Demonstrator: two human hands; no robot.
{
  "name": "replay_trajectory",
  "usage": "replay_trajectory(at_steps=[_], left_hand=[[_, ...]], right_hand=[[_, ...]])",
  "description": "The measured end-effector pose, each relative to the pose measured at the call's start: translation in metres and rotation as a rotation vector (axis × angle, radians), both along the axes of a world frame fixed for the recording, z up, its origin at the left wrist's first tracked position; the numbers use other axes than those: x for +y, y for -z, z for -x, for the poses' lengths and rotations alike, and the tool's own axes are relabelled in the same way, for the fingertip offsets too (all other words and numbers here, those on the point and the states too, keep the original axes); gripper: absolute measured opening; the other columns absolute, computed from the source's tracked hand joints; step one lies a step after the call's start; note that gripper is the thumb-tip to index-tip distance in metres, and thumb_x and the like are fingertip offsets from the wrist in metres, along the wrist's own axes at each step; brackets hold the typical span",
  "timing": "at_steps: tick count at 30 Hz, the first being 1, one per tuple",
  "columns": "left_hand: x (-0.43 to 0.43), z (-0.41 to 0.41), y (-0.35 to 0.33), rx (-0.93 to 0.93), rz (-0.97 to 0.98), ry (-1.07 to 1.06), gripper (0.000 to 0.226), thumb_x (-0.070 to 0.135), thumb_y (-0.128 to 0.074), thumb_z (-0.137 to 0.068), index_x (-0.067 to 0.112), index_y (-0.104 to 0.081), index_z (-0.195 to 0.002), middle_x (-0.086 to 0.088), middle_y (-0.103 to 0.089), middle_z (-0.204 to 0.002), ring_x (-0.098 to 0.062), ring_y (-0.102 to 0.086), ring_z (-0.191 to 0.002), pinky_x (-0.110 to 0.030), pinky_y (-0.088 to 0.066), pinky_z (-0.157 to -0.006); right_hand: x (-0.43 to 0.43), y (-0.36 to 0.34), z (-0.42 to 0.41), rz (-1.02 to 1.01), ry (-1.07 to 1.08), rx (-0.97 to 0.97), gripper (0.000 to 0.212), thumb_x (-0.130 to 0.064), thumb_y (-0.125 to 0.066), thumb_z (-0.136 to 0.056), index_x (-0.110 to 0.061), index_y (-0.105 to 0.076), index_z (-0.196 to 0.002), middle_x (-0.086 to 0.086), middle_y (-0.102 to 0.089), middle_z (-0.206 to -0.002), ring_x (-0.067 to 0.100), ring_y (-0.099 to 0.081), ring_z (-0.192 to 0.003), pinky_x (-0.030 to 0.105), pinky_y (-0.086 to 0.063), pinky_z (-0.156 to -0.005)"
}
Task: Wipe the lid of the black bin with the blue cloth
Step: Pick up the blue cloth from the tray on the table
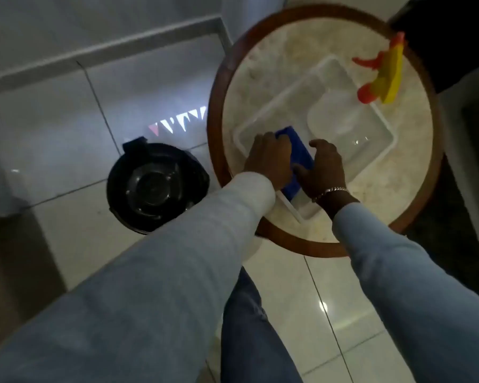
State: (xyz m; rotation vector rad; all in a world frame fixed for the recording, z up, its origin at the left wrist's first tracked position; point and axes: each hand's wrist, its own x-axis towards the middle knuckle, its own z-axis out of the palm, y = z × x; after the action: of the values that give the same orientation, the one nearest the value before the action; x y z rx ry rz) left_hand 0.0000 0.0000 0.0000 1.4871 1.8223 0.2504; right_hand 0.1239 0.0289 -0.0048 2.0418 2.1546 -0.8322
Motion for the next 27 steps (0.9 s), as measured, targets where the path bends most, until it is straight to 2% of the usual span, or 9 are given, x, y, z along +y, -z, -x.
replay_trajectory(at_steps=[3, 5, 9, 14, 17, 19, 22, 25, 27], left_hand=[[0.018, -0.013, 0.014, 0.228, 0.067, 0.031, 0.058, 0.032, -0.064, -0.083, 0.008, -0.041, -0.131, -0.021, -0.046, -0.132, -0.040, -0.043, -0.122, -0.050, -0.044, -0.098], [0.028, -0.019, 0.018, 0.166, 0.092, -0.038, 0.062, 0.030, -0.069, -0.079, 0.013, -0.040, -0.131, -0.019, -0.043, -0.131, -0.039, -0.042, -0.120, -0.049, -0.045, -0.094], [0.040, -0.008, 0.010, -0.107, 0.055, -0.203, 0.037, 0.017, -0.059, -0.085, 0.013, -0.045, -0.119, -0.016, -0.052, -0.123, -0.036, -0.051, -0.113, -0.047, -0.049, -0.094], [0.003, 0.033, -0.029, -0.396, -0.129, -0.438, 0.032, 0.003, -0.063, -0.077, 0.006, -0.057, -0.108, -0.012, -0.064, -0.111, -0.027, -0.062, -0.101, -0.039, -0.054, -0.085], [-0.035, 0.075, -0.038, -0.700, -0.120, -0.618, 0.032, -0.006, -0.064, -0.076, 0.006, -0.062, -0.106, -0.010, -0.068, -0.099, -0.019, -0.065, -0.090, -0.028, -0.057, -0.077], [-0.063, 0.099, -0.037, -0.820, -0.086, -0.734, 0.034, -0.008, -0.065, -0.078, 0.005, -0.063, -0.109, -0.011, -0.069, -0.100, -0.019, -0.066, -0.091, -0.025, -0.056, -0.080], [-0.106, 0.144, -0.014, -1.009, -0.051, -0.953, 0.028, -0.006, -0.058, -0.085, 0.007, -0.062, -0.109, -0.016, -0.069, -0.109, -0.026, -0.067, -0.100, -0.037, -0.057, -0.087], [-0.146, 0.180, 0.018, -1.245, -0.070, -1.133, 0.022, -0.005, -0.051, -0.089, 0.009, -0.063, -0.102, -0.010, -0.070, -0.095, -0.019, -0.069, -0.084, -0.027, -0.059, -0.071], [-0.167, 0.195, 0.047, -1.189, -0.073, -1.225, 0.022, -0.004, -0.053, -0.089, 0.010, -0.065, -0.100, -0.009, -0.071, -0.093, -0.019, -0.070, -0.083, -0.026, -0.059, -0.071]], right_hand=[[0.008, 0.018, -0.008, 0.009, -0.020, -0.021, 0.060, -0.026, -0.068, -0.084, -0.010, -0.041, -0.135, 0.017, -0.050, -0.136, 0.036, -0.047, -0.122, 0.045, -0.040, -0.102], [0.011, 0.027, -0.009, 0.008, -0.008, -0.025, 0.059, -0.026, -0.067, -0.083, -0.009, -0.044, -0.134, 0.017, -0.058, -0.129, 0.037, -0.052, -0.118, 0.046, -0.046, -0.100], [0.014, 0.014, -0.007, -0.087, 0.005, 0.057, 0.031, -0.026, -0.066, -0.080, -0.011, -0.067, -0.107, 0.013, -0.071, -0.099, 0.027, -0.064, -0.089, 0.031, -0.045, -0.075], [0.003, -0.037, 0.014, -0.228, -0.003, 0.382, 0.030, -0.034, -0.060, -0.078, -0.020, -0.065, -0.103, 0.006, -0.064, -0.088, 0.024, -0.062, -0.081, 0.041, -0.055, -0.075], [-0.010, -0.060, 0.047, -0.064, -0.049, 0.599, 0.028, -0.033, -0.062, -0.077, -0.022, -0.063, -0.103, 0.014, -0.068, -0.104, 0.032, -0.066, -0.095, 0.054, -0.056, -0.084], [-0.023, -0.066, 0.068, 0.046, -0.121, 0.739, 0.027, -0.028, -0.070, -0.078, -0.025, -0.065, -0.105, 0.004, -0.071, -0.102, 0.027, -0.069, -0.094, 0.048, -0.059, -0.081], [-0.052, -0.052, 0.114, 0.196, -0.206, 0.919, 0.056, -0.018, -0.076, -0.076, -0.014, -0.052, -0.126, 0.001, -0.068, -0.114, 0.018, -0.068, -0.103, 0.034, -0.060, -0.083], [-0.087, -0.016, 0.153, 0.319, -0.221, 0.876, 0.069, -0.025, -0.080, -0.072, -0.018, -0.046, -0.131, 0.000, -0.062, -0.121, 0.013, -0.066, -0.106, 0.025, -0.058, -0.080], [-0.105, 0.016, 0.177, 0.323, -0.243, 0.782, 0.046, -0.016, -0.076, -0.076, -0.010, -0.056, -0.117, 0.001, -0.068, -0.099, 0.009, -0.070, -0.085, 0.020, -0.057, -0.067]])
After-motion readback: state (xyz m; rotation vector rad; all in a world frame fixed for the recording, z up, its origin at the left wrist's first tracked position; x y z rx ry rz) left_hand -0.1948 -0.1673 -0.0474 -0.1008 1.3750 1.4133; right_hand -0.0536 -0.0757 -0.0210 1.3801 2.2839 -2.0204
